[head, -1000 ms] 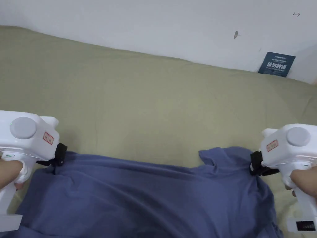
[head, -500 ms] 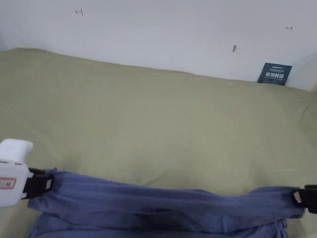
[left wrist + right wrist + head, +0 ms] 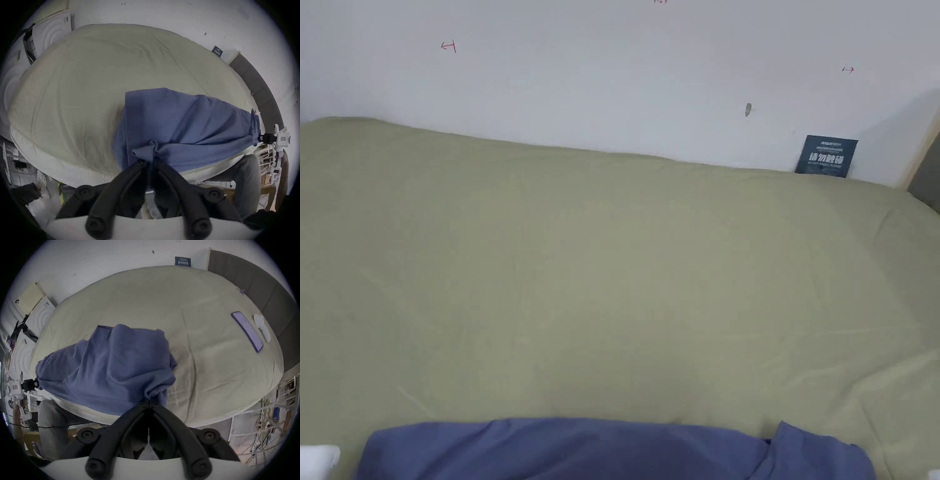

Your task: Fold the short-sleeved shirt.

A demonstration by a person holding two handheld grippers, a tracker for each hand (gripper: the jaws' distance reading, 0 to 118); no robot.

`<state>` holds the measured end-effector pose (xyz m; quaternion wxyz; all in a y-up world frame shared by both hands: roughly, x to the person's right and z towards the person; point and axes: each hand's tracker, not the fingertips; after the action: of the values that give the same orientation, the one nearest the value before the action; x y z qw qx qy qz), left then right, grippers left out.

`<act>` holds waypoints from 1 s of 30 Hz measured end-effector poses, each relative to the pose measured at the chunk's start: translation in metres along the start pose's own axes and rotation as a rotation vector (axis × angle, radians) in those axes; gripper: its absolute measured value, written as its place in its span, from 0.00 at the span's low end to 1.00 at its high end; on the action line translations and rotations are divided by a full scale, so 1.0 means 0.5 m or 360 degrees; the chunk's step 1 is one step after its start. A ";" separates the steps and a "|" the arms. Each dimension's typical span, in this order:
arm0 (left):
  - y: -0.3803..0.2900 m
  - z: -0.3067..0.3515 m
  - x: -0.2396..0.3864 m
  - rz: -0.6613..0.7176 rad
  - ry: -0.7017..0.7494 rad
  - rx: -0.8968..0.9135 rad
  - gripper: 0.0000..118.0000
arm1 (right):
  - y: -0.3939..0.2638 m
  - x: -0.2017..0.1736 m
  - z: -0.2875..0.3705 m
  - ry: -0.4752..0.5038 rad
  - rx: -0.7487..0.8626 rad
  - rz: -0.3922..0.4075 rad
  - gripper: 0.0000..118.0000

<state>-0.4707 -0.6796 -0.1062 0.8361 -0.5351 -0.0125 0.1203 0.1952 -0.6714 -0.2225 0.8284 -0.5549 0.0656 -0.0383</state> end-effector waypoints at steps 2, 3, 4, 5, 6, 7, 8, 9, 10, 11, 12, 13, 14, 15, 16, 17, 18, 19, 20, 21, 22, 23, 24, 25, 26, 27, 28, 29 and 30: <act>-0.004 0.014 0.005 0.0012 -0.0010 0.0021 0.34 | 0.005 -0.006 0.005 0.0036 -0.0066 0.0000 0.02; -0.009 0.023 0.008 0.0036 -0.0034 0.0040 0.56 | 0.002 -0.012 0.016 0.0026 -0.0044 0.0009 0.06; -0.015 0.037 0.015 0.0072 -0.0032 0.0072 0.74 | 0.003 -0.019 0.030 0.0016 -0.0012 0.0068 0.12; -0.017 0.060 0.015 0.0091 -0.0032 0.0102 0.79 | 0.003 -0.027 0.046 -0.0015 0.0031 0.0109 0.29; -0.021 0.084 0.021 0.0097 -0.0045 0.0198 0.79 | -0.001 -0.038 0.067 -0.0018 0.0080 0.0124 0.45; -0.020 0.107 0.029 0.0087 -0.0059 0.0272 0.79 | -0.004 -0.047 0.087 -0.0001 0.0111 0.0123 0.56; -0.017 0.130 0.043 0.0072 -0.0035 0.0330 0.79 | -0.004 -0.053 0.105 0.0011 0.0161 0.0115 0.58; -0.012 0.159 0.061 0.0023 -0.0017 0.0413 0.79 | -0.005 -0.061 0.126 0.0054 0.0218 0.0115 0.57; -0.008 0.180 0.075 -0.0032 -0.0006 0.0495 0.79 | -0.005 -0.072 0.148 0.0078 0.0258 0.0108 0.57; -0.005 0.198 0.089 -0.0066 0.0030 0.0568 0.78 | -0.007 -0.080 0.168 0.0081 0.0305 0.0091 0.57; -0.001 0.211 0.101 -0.0082 0.0059 0.0606 0.77 | -0.008 -0.087 0.185 0.0088 0.0346 0.0096 0.57; 0.001 0.229 0.121 -0.0094 0.0119 0.0658 0.76 | -0.011 -0.096 0.206 0.0076 0.0393 0.0099 0.57; 0.002 0.238 0.131 -0.0102 0.0151 0.0688 0.73 | -0.013 -0.110 0.223 0.0063 0.0428 0.0113 0.56; -0.001 0.247 0.141 -0.0102 0.0182 0.0723 0.69 | -0.016 -0.121 0.242 0.0032 0.0480 0.0152 0.51; -0.005 0.252 0.148 -0.0120 0.0195 0.0760 0.58 | -0.021 -0.132 0.259 -0.0023 0.0536 0.0191 0.41; -0.004 0.254 0.157 -0.0128 0.0184 0.0758 0.29 | -0.024 -0.141 0.270 -0.0070 0.0574 0.0224 0.09; -0.004 0.255 0.165 -0.0146 0.0188 0.0743 0.04 | -0.027 -0.165 0.283 -0.0113 0.0601 0.0276 0.00; -0.002 0.254 0.169 -0.0168 0.0188 0.0709 0.01 | -0.029 -0.175 0.286 -0.0152 0.0607 0.0320 0.00; -0.006 0.254 0.177 -0.0179 0.0236 0.0693 0.00 | -0.039 -0.180 0.288 -0.0195 0.0617 0.0344 0.00; -0.010 0.249 0.187 -0.0202 0.0276 0.0700 0.00 | -0.044 -0.184 0.289 -0.0229 0.0620 0.0384 0.00; -0.015 0.244 0.188 -0.0214 0.0267 0.0700 0.00 | -0.041 -0.182 0.284 -0.0217 0.0609 0.0416 0.00; -0.019 0.241 0.189 -0.0213 0.0266 0.0695 0.00 | -0.045 -0.180 0.281 -0.0192 0.0607 0.0404 0.00; -0.021 0.239 0.187 -0.0202 0.0244 0.0664 0.00 | -0.049 -0.178 0.279 -0.0168 0.0604 0.0400 0.00; -0.024 0.228 0.177 -0.0169 0.0215 0.0676 0.00 | -0.051 -0.175 0.275 -0.0142 0.0591 0.0392 0.00; -0.022 0.225 0.173 -0.0164 0.0204 0.0648 0.00 | -0.042 -0.179 0.276 -0.0134 0.0585 0.0390 0.00; -0.018 0.223 0.169 -0.0164 0.0199 0.0612 0.00 | -0.043 -0.178 0.273 -0.0130 0.0584 0.0387 0.00; -0.017 0.221 0.162 -0.0159 0.0200 0.0613 0.00 | -0.043 -0.177 0.269 -0.0129 0.0574 0.0388 0.00; -0.012 0.219 0.156 -0.0148 0.0175 0.0586 0.00 | -0.043 -0.177 0.266 -0.0131 0.0567 0.0388 0.00; -0.005 0.213 0.139 -0.0107 0.0098 0.0534 0.00 | -0.037 -0.181 0.270 -0.0132 0.0567 0.0391 0.00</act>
<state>-0.4189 -0.5707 -0.0662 0.9172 -0.3908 0.0156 0.0763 0.1262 -0.5428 -0.1486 0.9138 -0.3888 0.0908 0.0746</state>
